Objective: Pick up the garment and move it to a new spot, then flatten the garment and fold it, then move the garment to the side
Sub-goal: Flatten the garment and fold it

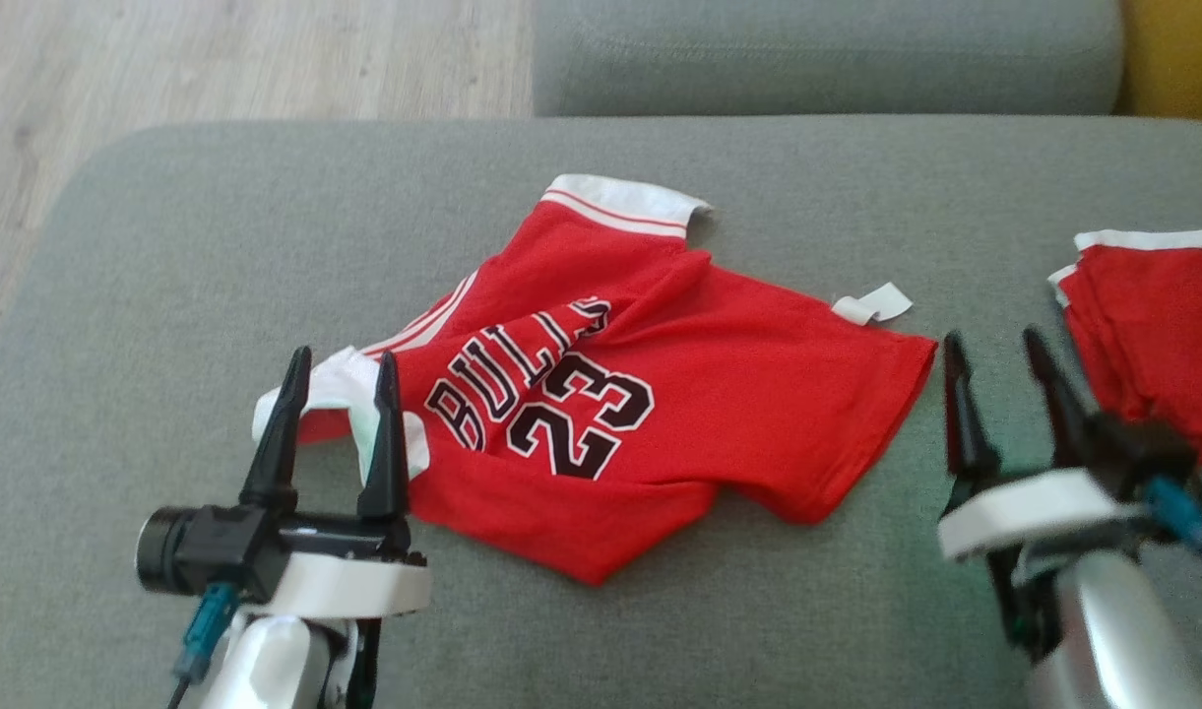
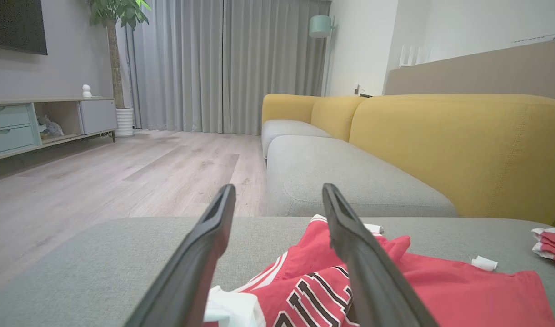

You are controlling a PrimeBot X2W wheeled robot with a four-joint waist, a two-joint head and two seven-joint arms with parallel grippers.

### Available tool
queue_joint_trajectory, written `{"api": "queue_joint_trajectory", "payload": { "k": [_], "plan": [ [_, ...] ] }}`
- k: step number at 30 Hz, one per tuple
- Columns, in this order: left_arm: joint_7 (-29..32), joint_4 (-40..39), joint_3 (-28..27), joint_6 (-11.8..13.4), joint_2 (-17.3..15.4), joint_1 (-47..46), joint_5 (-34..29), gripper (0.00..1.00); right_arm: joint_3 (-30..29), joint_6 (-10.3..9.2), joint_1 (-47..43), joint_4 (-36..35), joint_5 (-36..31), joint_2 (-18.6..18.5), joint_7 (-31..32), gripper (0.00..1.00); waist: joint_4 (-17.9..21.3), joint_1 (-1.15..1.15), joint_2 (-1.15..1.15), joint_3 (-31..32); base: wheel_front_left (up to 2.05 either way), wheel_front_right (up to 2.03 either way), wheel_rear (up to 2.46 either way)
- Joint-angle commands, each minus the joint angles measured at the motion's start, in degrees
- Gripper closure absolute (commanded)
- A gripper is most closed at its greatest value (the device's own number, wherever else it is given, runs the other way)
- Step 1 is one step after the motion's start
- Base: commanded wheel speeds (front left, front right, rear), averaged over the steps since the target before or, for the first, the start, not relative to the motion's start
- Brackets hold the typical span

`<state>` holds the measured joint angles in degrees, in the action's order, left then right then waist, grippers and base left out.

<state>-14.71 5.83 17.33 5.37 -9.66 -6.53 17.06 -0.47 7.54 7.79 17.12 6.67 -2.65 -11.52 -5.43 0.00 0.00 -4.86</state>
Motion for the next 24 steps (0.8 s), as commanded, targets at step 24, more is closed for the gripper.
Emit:
{"api": "queue_joint_trajectory", "payload": {
  "k": [24],
  "plan": [
    [-0.29, 0.13, -4.42, -5.44, 4.31, -5.82, -4.77, 0.0, -4.55, -0.05, 19.77, 28.94, -6.37, -0.22, 10.06, 0.0, -3.66, 0.0, 0.0, -5.3, 0.0, 0.0, 0.0]
  ]
}}
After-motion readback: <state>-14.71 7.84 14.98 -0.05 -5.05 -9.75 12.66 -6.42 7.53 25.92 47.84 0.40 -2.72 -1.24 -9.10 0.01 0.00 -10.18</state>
